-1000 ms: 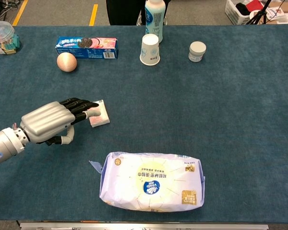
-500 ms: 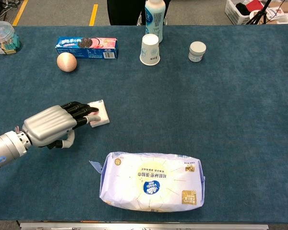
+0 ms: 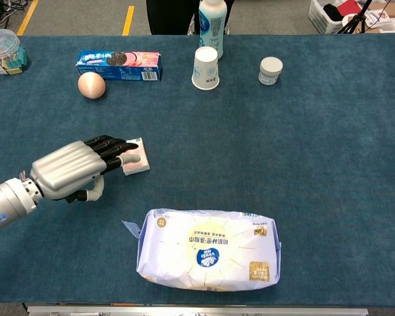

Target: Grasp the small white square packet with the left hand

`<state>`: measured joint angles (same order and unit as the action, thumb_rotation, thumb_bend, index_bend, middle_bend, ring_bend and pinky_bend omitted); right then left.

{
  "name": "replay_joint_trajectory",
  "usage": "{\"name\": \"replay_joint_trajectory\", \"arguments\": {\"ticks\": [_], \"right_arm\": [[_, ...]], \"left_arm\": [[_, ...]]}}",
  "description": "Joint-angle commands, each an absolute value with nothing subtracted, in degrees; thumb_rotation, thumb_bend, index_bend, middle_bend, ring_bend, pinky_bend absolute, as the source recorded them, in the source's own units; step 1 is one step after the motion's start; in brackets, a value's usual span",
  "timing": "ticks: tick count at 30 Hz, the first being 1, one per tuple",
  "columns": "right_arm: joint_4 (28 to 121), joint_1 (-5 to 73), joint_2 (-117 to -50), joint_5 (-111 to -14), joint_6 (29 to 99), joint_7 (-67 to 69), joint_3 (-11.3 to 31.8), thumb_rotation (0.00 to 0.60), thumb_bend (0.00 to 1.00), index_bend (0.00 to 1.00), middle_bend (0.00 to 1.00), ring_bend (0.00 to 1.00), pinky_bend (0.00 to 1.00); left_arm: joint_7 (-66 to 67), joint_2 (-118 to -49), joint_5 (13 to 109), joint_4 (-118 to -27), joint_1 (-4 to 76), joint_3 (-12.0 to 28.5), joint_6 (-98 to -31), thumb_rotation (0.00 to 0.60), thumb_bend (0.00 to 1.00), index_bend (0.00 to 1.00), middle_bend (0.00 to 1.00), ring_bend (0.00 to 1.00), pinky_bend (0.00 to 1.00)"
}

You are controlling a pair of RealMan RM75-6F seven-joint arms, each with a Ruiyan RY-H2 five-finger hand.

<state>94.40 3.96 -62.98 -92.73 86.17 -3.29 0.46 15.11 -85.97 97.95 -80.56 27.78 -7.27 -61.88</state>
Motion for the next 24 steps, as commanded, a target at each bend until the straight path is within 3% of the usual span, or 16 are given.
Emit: {"name": "replay_joint_trajectory", "arguments": {"ticks": [1, 12, 24], "right_arm": [[94.4, 3.9, -63.0, -92.7, 86.2, -3.3, 0.4, 0.600, 0.06, 0.59, 0.44, 0.25, 0.21], [94.3, 4.0, -63.0, -92.6, 86.0, -3.5, 0.4, 0.600, 0.06, 0.59, 0.44, 0.25, 0.21], [94.3, 4.0, -63.1, -92.7, 86.0, -3.6, 0.4, 0.600, 0.06, 0.59, 0.44, 0.25, 0.21]], "left_arm": [[15.1, -85.7, 97.7, -80.9, 27.8, -7.1, -61.9, 0.253, 1.00, 0.10, 0.00, 0.00, 0.09], [15.0, -86.4, 96.8, -78.6, 27.5, -8.2, -60.8, 0.269, 1.00, 0.09, 0.00, 0.00, 0.09], [15.0, -85.8, 96.7, -79.3, 26.8, -8.3, -62.3, 0.328, 1.00, 0.09, 0.00, 0.00, 0.09]]}}
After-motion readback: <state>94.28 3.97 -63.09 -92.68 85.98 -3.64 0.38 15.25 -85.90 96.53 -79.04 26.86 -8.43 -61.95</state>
